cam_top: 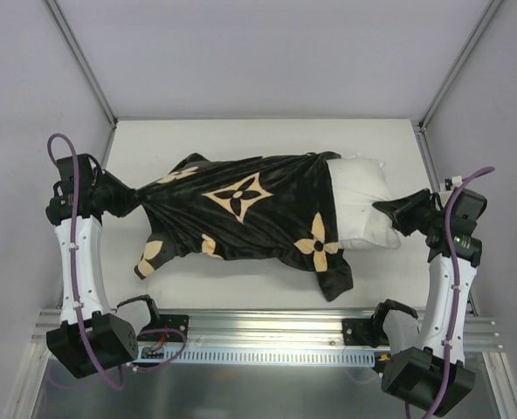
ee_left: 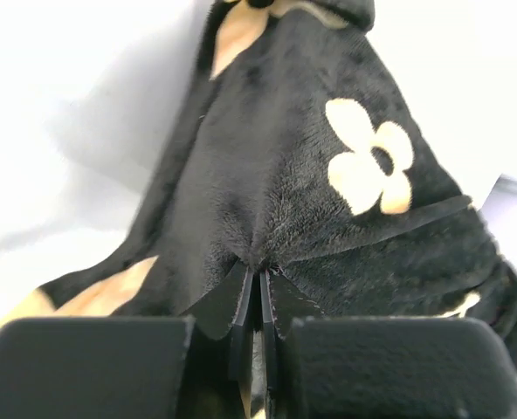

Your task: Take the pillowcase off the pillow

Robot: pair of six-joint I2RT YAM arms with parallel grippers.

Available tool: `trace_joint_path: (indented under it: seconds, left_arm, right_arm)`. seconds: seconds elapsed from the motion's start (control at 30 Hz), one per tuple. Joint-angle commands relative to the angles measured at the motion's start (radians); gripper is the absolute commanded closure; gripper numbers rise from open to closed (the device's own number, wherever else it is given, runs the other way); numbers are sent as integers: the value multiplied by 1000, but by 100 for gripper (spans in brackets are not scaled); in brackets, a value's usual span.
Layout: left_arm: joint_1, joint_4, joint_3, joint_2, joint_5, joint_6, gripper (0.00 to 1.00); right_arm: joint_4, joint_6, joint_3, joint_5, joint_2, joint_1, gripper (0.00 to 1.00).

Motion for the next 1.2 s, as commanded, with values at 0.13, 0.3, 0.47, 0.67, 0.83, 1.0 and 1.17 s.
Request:
trace_joint_path:
  seconds: [0.13, 0.3, 0.47, 0.67, 0.83, 1.0, 1.17]
  left_arm:
    - [198, -13, -35, -190, -305, -185, 100]
    - [195, 112, -86, -160, -42, -76, 90]
    - [2, 136, -24, -52, 33, 52, 1]
    - [-150, 142, 130, 207, 79, 94, 1]
    - [-258, 142, 297, 447, 33, 97, 1]
    - [-295, 142, 392, 617, -7, 71, 1]
    - [-304, 142, 368, 709, -61, 22, 1]
  right_arm:
    - [99, 75, 67, 99, 7, -88, 99]
    - [159, 34, 3, 29, 19, -82, 99]
    - [159, -29, -46, 79, -50, -55, 99]
    - [94, -87, -48, 159, -41, -53, 19]
    - [-28, -135, 56, 208, 19, -29, 4]
    - [-119, -178, 277, 407, 149, 176, 4]
    - [-260, -279, 522, 623, 482, 373, 4]
